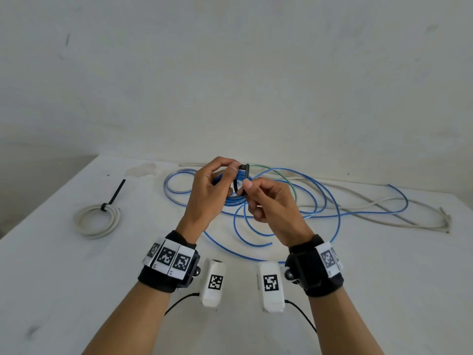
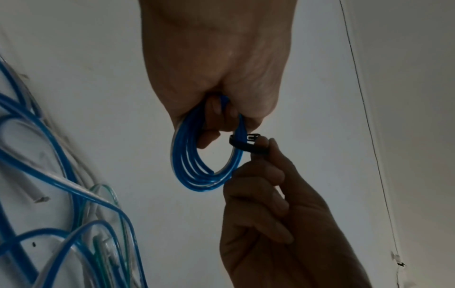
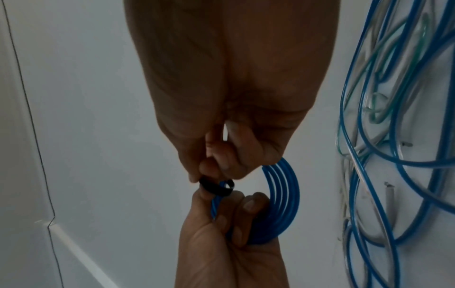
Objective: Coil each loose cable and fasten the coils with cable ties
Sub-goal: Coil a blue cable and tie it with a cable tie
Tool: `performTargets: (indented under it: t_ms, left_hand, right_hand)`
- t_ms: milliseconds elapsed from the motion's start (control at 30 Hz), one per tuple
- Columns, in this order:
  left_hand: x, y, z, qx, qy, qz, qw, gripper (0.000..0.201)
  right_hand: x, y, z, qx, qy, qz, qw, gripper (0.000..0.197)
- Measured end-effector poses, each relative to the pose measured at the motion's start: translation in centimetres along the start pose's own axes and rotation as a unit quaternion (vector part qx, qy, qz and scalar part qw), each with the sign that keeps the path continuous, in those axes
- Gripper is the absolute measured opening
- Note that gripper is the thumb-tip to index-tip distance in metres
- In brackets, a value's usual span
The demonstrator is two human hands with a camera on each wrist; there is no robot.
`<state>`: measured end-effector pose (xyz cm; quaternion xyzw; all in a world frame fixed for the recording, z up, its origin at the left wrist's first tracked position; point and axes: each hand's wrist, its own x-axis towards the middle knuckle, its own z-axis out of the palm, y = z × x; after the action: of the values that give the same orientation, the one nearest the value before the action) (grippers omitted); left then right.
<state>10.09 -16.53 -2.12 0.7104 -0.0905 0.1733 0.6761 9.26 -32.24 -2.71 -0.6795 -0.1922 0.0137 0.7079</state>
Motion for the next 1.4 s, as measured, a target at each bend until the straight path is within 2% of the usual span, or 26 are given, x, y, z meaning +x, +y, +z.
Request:
performTargets:
  t_ms: [167, 300, 467, 667, 733, 800, 900, 967, 1100, 1267, 1400]
  left_hand:
    - [0.0, 0.3, 0.2, -0.012, -0.005, 0.010, 1.000, 0.013]
    - [0.0, 0.3, 0.1, -0.004, -0.013, 0.023, 1.000, 0.015]
    - [-0.1, 0.6, 0.2, 0.031, -0.026, 0.058, 0.997, 0.014]
    - [-0.1, 0.5, -0.3, 0.084, -0.072, 0.127, 0.986, 0.015]
    - [-0.1, 0.4, -0.1, 0.092, -0.086, 0.137, 0.983, 0.016]
    - [0.0, 0.4, -0.2, 0.092, -0.083, 0.130, 0.984, 0.014]
    - [-0.3, 0.7, -0.1, 0.066, -0.088, 0.106, 0.988, 0.013]
    - [-0.5, 0.9, 0.2, 0.060, -0.098, 0.081, 0.990, 0.015]
    - [-0.7, 0.6, 0.5, 0.041, -0.133, 0.049, 0.989, 0.016]
    - [-1.7, 1.0, 1.3, -0.008, -0.244, -0.027, 0.969, 0.026]
    - [-1.9, 0.9, 2.3, -0.028, -0.261, -0.064, 0.963, 0.022]
  right_hand:
    - [-0.3, -0.2, -0.4, -0.018, -0.028, 0.020, 0.999, 0.028]
    - [-0.3, -0.2, -0.5, -0.017, -0.026, 0.024, 0.999, 0.034]
    - [-0.3, -0.3, -0.7, -0.012, -0.025, 0.032, 0.999, 0.030]
    - [-0.3, -1.0, -0.8, 0.135, -0.031, 0.057, 0.989, 0.027]
    - [-0.3, -1.2, -0.9, 0.142, -0.015, 0.059, 0.988, 0.027]
    - [-0.4, -1.3, -0.7, 0.078, 0.035, 0.030, 0.996, 0.027]
    - [-0.2, -1.4, -0.3, 0.003, 0.132, -0.031, 0.991, 0.023]
    - [-0.1, -1.3, -0.4, -0.013, 0.148, -0.051, 0.988, 0.024]
    - [-0.2, -1.3, -0.8, -0.002, 0.169, -0.054, 0.984, 0.017]
    - [0.4, -0.7, -2.6, 0.058, 0.276, -0.025, 0.959, 0.011]
    - [0.2, -0.8, -3.0, 0.078, 0.295, -0.025, 0.952, 0.011]
